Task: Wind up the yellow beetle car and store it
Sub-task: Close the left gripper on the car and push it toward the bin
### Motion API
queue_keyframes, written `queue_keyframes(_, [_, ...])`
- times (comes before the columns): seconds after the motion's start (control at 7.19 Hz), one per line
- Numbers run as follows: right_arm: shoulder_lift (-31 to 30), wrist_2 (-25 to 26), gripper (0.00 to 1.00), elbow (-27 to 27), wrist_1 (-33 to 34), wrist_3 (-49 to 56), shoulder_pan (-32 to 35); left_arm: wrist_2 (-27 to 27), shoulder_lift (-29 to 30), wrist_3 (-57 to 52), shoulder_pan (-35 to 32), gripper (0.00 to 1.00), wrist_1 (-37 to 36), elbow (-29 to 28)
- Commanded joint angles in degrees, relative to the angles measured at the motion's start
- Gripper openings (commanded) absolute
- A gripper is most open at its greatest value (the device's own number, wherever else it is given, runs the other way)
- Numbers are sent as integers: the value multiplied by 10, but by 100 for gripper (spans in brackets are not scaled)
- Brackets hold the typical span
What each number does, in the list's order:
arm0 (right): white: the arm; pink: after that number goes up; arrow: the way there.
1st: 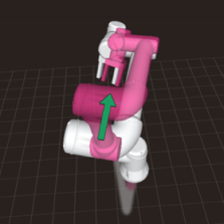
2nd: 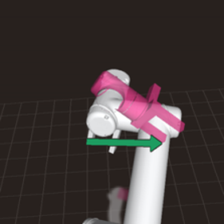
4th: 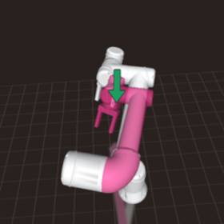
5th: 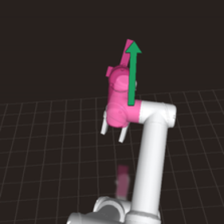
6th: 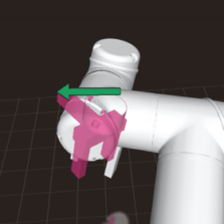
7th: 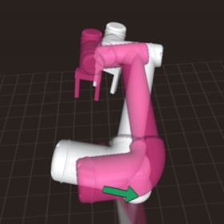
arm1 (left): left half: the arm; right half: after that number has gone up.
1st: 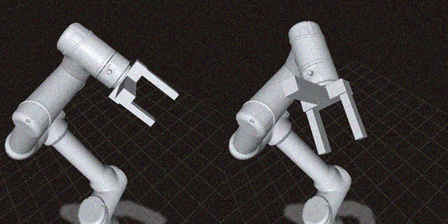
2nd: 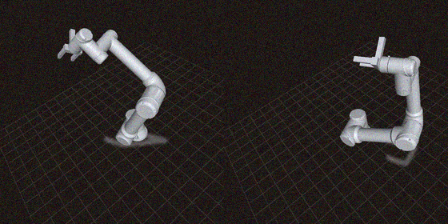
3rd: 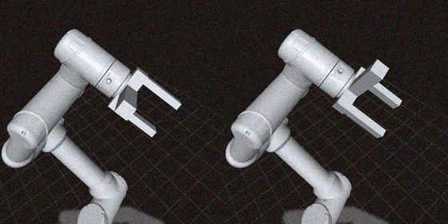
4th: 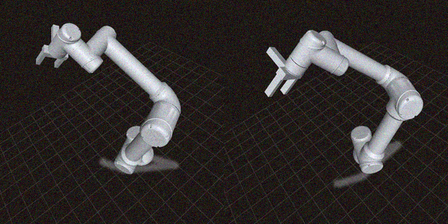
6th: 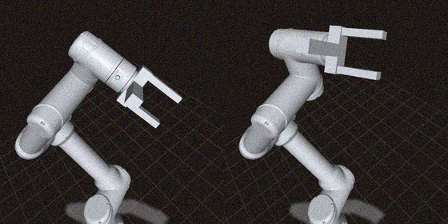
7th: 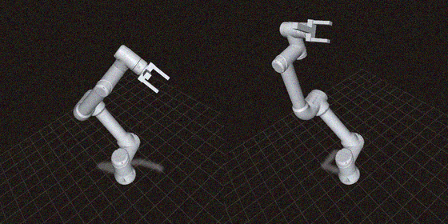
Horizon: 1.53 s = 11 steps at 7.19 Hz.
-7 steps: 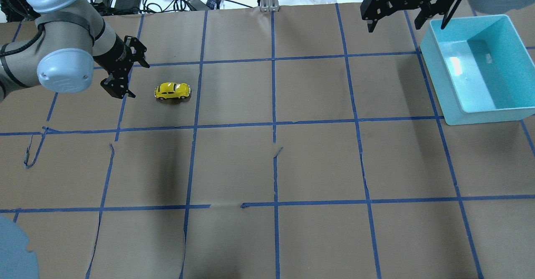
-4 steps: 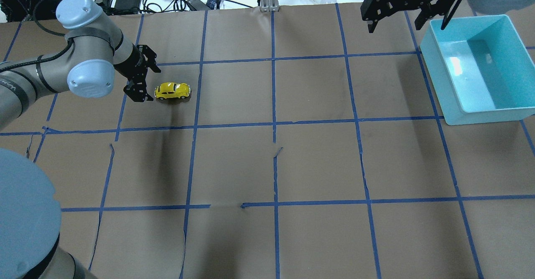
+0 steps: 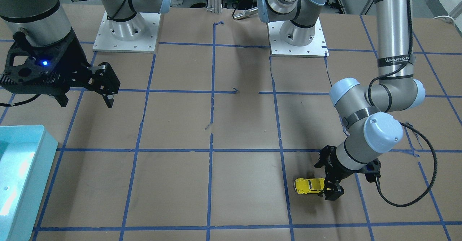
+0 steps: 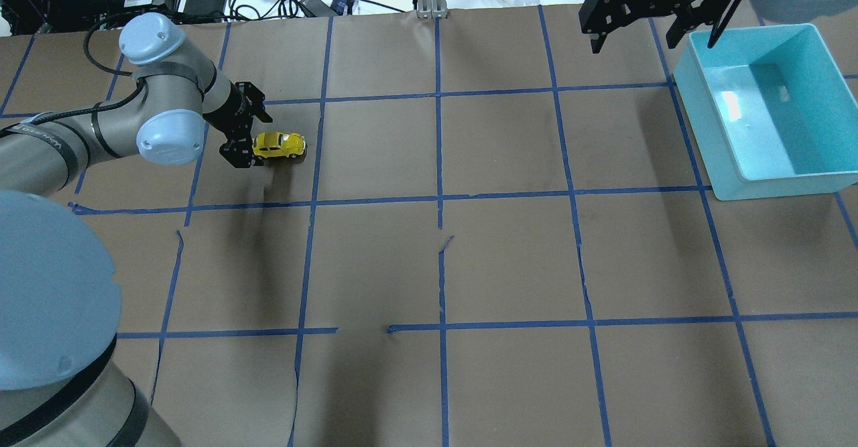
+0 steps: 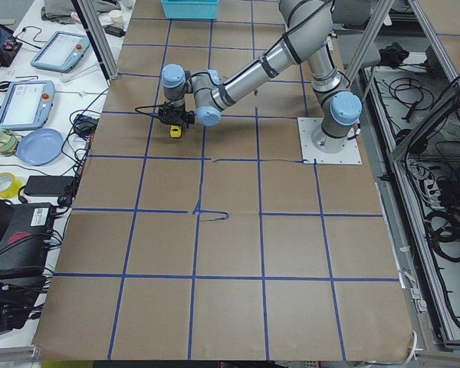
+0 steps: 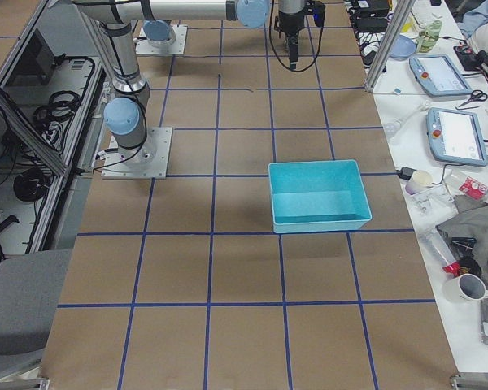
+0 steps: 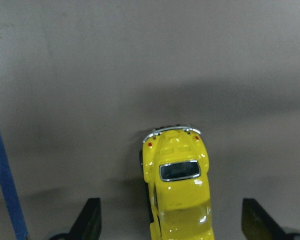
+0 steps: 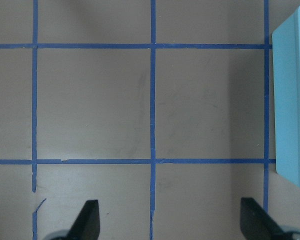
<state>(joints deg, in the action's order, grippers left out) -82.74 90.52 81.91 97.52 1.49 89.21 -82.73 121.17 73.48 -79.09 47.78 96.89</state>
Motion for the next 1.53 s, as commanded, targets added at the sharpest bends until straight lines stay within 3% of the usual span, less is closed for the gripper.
queue_keyframes(0.0, [0,2,100,2,0,0,0,0,6,15,-1,89,-1,-1])
queue_keyframes(0.28, [0,2,100,4,0,0,0,2,6,17,-1,4,-1,-3])
queue_keyframes(0.7, [0,3,100,4,0,0,0,5,-4,14,-8,0,1,-35])
queue_keyframes(0.97, [0,4,100,4,-1,0,0,24,-8,88,-66,0,-1,-36])
queue_keyframes(1.11, [0,4,100,4,-1,0,0,69,-6,132,-104,0,-1,-40])
queue_keyframes(1.39, [0,5,100,4,-1,1,0,76,6,145,-135,0,-2,-38])
